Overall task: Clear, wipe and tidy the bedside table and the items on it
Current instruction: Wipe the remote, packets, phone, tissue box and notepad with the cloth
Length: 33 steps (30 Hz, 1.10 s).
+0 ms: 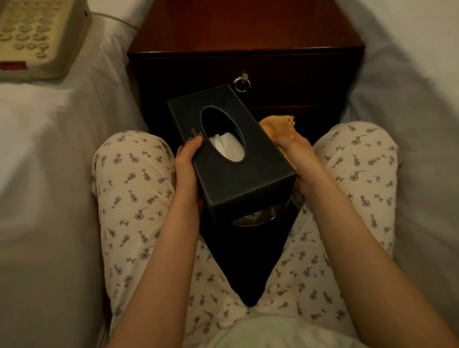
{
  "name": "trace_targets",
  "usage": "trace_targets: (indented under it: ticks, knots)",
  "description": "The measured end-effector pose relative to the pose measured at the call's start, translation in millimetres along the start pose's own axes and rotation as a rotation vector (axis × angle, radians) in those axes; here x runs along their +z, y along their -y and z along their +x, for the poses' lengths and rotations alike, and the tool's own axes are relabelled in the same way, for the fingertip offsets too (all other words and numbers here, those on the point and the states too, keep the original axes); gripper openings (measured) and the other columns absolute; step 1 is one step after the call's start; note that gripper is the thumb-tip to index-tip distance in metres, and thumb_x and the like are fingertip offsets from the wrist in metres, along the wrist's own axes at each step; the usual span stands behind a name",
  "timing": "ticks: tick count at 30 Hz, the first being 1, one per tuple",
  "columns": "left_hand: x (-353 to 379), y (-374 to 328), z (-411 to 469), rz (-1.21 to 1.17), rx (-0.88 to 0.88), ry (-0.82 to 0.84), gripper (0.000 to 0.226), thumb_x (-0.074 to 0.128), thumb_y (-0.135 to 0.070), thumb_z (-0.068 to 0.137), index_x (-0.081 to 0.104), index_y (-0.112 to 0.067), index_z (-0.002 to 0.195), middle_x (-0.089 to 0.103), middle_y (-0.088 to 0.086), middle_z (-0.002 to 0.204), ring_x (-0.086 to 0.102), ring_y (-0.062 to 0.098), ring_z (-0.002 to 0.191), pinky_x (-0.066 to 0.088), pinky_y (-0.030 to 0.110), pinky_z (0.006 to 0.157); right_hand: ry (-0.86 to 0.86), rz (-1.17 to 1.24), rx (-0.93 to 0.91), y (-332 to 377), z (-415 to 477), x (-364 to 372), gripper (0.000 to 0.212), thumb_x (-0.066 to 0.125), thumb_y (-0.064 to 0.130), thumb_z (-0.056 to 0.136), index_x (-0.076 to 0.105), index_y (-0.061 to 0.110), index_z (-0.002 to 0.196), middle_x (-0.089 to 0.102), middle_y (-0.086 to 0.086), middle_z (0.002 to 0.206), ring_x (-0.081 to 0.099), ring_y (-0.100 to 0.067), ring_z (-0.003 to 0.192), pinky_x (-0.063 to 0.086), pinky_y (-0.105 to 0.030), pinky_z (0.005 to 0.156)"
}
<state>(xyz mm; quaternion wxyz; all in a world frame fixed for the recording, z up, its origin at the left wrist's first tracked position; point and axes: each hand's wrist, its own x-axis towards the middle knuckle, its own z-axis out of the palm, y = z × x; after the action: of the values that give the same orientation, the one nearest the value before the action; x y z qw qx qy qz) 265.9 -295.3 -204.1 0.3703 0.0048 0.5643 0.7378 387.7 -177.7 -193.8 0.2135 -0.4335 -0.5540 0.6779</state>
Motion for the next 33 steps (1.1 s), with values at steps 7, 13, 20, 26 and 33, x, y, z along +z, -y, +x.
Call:
trace_targets:
  ticks: [7, 13, 20, 26, 33]
  knots:
    - [-3, -3, -13, 0.116, -0.051, 0.247, 0.02, 0.047, -0.015, 0.093, 0.059, -0.013, 0.077, 0.065, -0.005, 0.054, 0.062, 0.009, 0.051, 0.05, 0.015, 0.048, -0.16, -0.043, -0.156, 8, 24, 1, 0.022, 0.05, 0.012, 0.093, 0.055, 0.018, 0.114, 0.062, 0.001, 0.096, 0.06, -0.02, 0.094, 0.05, -0.042, 0.091]
    - [-5, -5, -11, 0.107, -0.067, 0.279, 0.021, 0.045, -0.013, 0.094, 0.058, -0.012, 0.077, 0.065, -0.006, 0.05, 0.062, 0.005, 0.044, 0.049, 0.013, 0.046, -0.253, -0.018, -0.123, 24, 51, 1, 0.039, 0.045, 0.018, 0.095, 0.044, 0.014, 0.134, 0.059, -0.009, 0.12, 0.059, -0.024, 0.104, 0.048, -0.039, 0.093]
    - [0, -10, -7, 0.01, -0.029, 0.221, 0.021, 0.046, -0.015, 0.093, 0.059, -0.012, 0.078, 0.066, -0.004, 0.057, 0.063, 0.008, 0.054, 0.051, 0.017, 0.053, -0.166, 0.032, -0.21, 35, 45, 12, 0.035, 0.047, 0.009, 0.093, 0.05, 0.014, 0.128, 0.061, -0.001, 0.101, 0.06, -0.012, 0.084, 0.051, -0.02, 0.073]
    - [1, -10, -1, 0.024, 0.044, 0.117, 0.028, 0.053, -0.022, 0.09, 0.057, -0.005, 0.111, 0.059, 0.006, 0.092, 0.058, 0.015, 0.077, 0.05, 0.024, 0.066, -0.068, 0.067, -0.25, 12, 27, 14, 0.037, 0.043, 0.001, 0.093, 0.048, 0.01, 0.129, 0.055, 0.006, 0.087, 0.053, -0.002, 0.074, 0.042, -0.004, 0.052]
    - [3, -12, 3, 0.092, 0.174, 0.04, 0.08, 0.063, -0.029, 0.079, 0.024, -0.015, 0.147, 0.047, 0.006, 0.135, 0.057, 0.01, 0.096, 0.05, 0.022, 0.07, 0.181, 0.175, -0.102, 18, 13, 17, 0.037, 0.042, 0.024, 0.098, 0.047, 0.007, 0.13, 0.061, -0.008, 0.11, 0.063, 0.003, 0.075, 0.053, -0.018, 0.069]
